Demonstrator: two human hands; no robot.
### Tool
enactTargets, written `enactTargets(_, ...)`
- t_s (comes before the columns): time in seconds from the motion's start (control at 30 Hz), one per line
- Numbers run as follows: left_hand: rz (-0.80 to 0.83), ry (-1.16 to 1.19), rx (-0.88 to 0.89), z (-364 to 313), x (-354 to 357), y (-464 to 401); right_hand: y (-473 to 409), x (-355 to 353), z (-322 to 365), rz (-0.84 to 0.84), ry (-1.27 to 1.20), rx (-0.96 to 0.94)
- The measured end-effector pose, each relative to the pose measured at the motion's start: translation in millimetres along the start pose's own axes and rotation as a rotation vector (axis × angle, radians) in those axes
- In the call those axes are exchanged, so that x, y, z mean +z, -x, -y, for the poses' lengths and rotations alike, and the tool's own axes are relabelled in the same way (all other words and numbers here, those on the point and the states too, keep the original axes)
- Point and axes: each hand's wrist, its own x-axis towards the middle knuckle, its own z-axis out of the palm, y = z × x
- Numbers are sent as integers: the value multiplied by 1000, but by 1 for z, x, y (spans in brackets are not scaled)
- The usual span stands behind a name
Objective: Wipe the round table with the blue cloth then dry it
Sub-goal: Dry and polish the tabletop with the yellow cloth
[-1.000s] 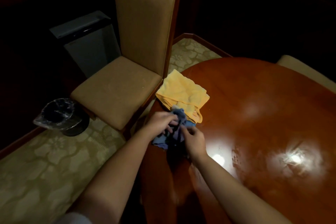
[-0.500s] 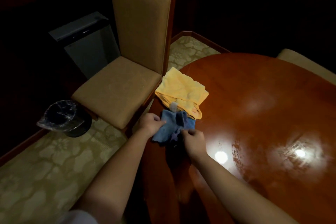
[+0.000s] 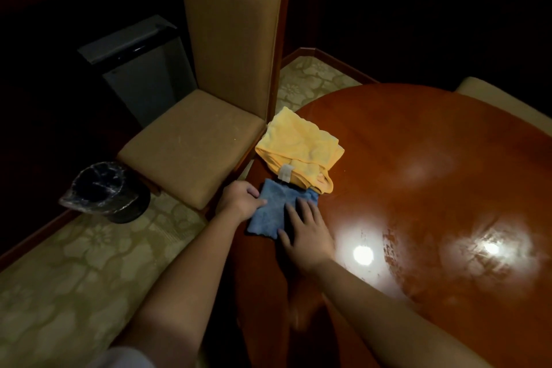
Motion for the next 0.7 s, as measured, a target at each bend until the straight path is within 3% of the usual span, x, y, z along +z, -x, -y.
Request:
enactTargets(0.3, -89, -34, -9, 7, -10, -6, -15, 5, 22, -70, -5, 3)
enactTargets(0.43, -181, -225, 308, 16, -16, 4, -12, 3, 14, -147, -1, -36)
enactTargets(0.53, -59, -478, 536, 24, -15, 4, -8, 0, 6, -133, 16, -64)
enactTargets(0.7, 79, -543, 372, -7, -23, -3, -17, -16, 5, -171, -67, -99)
